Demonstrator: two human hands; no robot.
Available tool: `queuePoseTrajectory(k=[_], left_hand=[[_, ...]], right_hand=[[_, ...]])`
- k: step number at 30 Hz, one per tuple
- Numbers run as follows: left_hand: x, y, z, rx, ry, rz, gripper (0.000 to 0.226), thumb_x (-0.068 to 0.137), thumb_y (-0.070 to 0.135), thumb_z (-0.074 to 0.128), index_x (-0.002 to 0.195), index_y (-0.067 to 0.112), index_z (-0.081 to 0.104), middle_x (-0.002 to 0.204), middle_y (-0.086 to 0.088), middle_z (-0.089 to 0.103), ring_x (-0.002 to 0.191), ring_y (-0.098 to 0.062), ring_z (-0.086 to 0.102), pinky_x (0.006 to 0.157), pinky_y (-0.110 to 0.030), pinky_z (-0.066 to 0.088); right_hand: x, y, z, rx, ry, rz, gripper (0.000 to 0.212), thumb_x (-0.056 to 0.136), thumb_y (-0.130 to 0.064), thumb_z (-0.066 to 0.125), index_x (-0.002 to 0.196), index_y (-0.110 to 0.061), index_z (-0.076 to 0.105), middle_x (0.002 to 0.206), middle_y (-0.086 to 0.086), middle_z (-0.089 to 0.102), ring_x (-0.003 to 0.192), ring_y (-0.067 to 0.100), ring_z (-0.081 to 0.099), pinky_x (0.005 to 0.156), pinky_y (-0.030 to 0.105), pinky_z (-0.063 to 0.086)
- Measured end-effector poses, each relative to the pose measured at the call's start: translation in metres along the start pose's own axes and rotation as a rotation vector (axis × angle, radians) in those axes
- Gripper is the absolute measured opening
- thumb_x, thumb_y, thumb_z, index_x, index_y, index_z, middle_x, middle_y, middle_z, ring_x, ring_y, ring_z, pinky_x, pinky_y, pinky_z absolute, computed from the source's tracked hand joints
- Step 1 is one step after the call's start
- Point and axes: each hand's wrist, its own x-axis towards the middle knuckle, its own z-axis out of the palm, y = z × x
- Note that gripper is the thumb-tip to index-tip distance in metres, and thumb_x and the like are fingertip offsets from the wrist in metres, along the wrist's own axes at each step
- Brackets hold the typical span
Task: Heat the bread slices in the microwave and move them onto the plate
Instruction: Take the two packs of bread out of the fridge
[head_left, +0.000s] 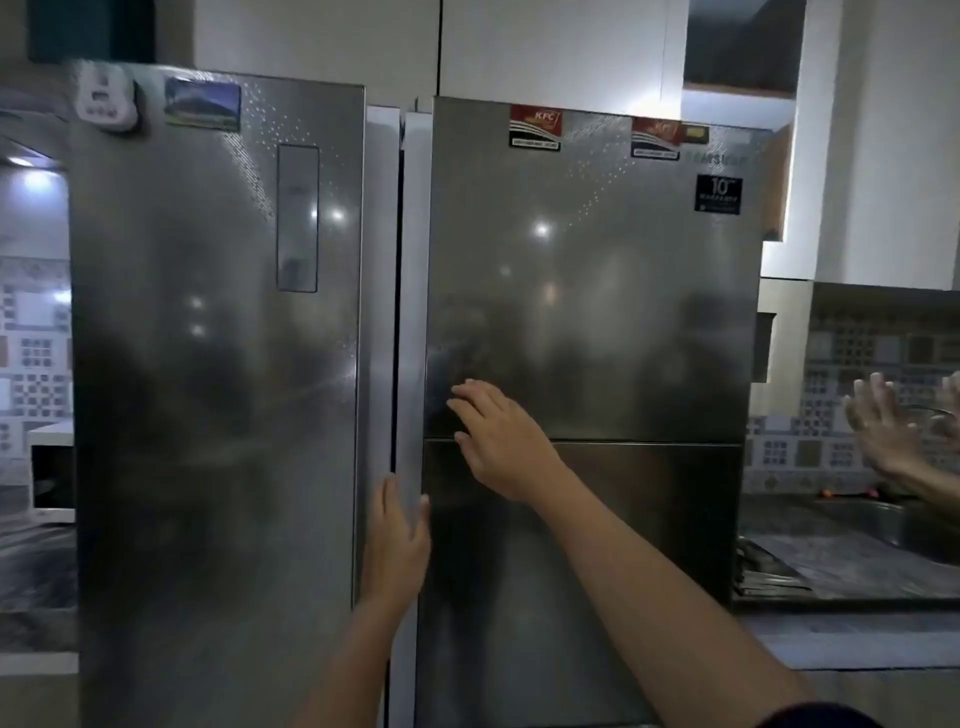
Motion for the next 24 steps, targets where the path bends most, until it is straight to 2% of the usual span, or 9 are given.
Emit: queuePoseTrajectory(k=[2,5,7,8,10,13,17,22,24], left_hand=[[0.007,-0.020,0.009,-0.067,0.023,-0.068,0.057,0.096,0.040,0.038,0.143,0.009,0.030,0.145,-0.009,0.034,0.134,-0.025,0.036,0.108,-0.037,0.032],[0.020,-0.057,0.026,-0.157,-0.104,-0.064,0.044,0.093,0.046,0.035,0.113,0.010,0.051,0.103,-0.008,0.054,0.099,-0.025,0.055,0.080,-0.033,0.044],[0.031,-0.073,0.029,-0.182,-0.190,-0.027,0.031,0.096,0.041,0.036,0.103,0.017,0.053,0.091,-0.010,0.057,0.084,-0.020,0.055,0.074,-0.036,0.045],[0.034,-0.078,0.029,-0.211,-0.225,-0.022,0.021,0.097,0.038,0.036,0.097,0.024,0.051,0.087,-0.009,0.058,0.080,-0.020,0.055,0.075,-0.040,0.047],[0.034,-0.088,0.029,-0.270,-0.276,-0.041,0.013,0.099,0.033,0.036,0.089,0.032,0.045,0.077,-0.003,0.057,0.075,-0.021,0.056,0.078,-0.047,0.049],[0.028,-0.091,0.031,-0.262,-0.273,-0.025,0.011,0.100,0.029,0.036,0.095,0.026,0.045,0.079,-0.003,0.054,0.075,-0.022,0.055,0.073,-0.042,0.047],[0.032,-0.096,0.042,-0.175,-0.104,-0.008,0.024,0.098,0.023,0.040,0.108,0.007,0.055,0.101,-0.005,0.048,0.093,-0.018,0.049,0.084,-0.030,0.040],[0.037,-0.099,0.054,-0.251,-0.165,-0.079,0.023,0.099,0.022,0.039,0.091,0.005,0.053,0.079,-0.010,0.054,0.073,-0.022,0.051,0.066,-0.030,0.036],[0.040,-0.101,0.057,-0.264,-0.175,-0.111,0.028,0.099,0.025,0.038,0.096,0.002,0.054,0.083,-0.012,0.057,0.077,-0.026,0.054,0.069,-0.035,0.041]], right_hand=[[0.025,-0.012,0.020,0.014,-0.018,-0.096,0.041,0.087,-0.018,0.053,0.126,-0.005,0.054,0.134,0.013,0.052,0.131,0.028,0.043,0.107,0.041,0.040],[0.055,-0.023,0.051,-0.170,-0.053,-0.287,0.037,0.078,-0.019,0.049,0.108,-0.006,0.066,0.114,0.012,0.065,0.113,0.028,0.059,0.097,0.039,0.050],[0.065,-0.028,0.064,-0.289,-0.077,-0.314,0.044,0.075,-0.024,0.035,0.095,-0.009,0.071,0.103,0.008,0.067,0.102,0.026,0.063,0.093,0.036,0.052],[0.066,-0.030,0.066,-0.321,-0.179,-0.285,0.045,0.073,-0.026,0.033,0.089,-0.011,0.072,0.097,0.007,0.067,0.095,0.025,0.064,0.090,0.034,0.052],[0.065,-0.030,0.080,-0.436,-0.280,-0.271,0.038,0.069,-0.031,0.040,0.081,-0.015,0.072,0.088,0.003,0.066,0.086,0.022,0.063,0.085,0.030,0.052],[0.057,-0.024,0.092,-0.511,-0.345,-0.284,0.026,0.060,-0.036,0.061,0.078,-0.020,0.071,0.090,0.000,0.066,0.086,0.020,0.063,0.086,0.029,0.052],[0.061,-0.028,0.095,-0.564,-0.371,-0.269,0.038,0.067,-0.033,0.034,0.074,-0.022,0.070,0.084,-0.003,0.065,0.084,0.019,0.063,0.091,0.030,0.048],[0.067,-0.040,0.101,-0.659,-0.371,-0.203,0.035,0.064,-0.032,0.042,0.076,-0.025,0.073,0.086,-0.008,0.065,0.092,0.016,0.061,0.089,0.027,0.049],[0.069,-0.046,0.104,-0.676,-0.340,-0.221,0.035,0.075,-0.029,0.044,0.093,-0.022,0.073,0.101,-0.005,0.064,0.108,0.020,0.057,0.098,0.030,0.043]])
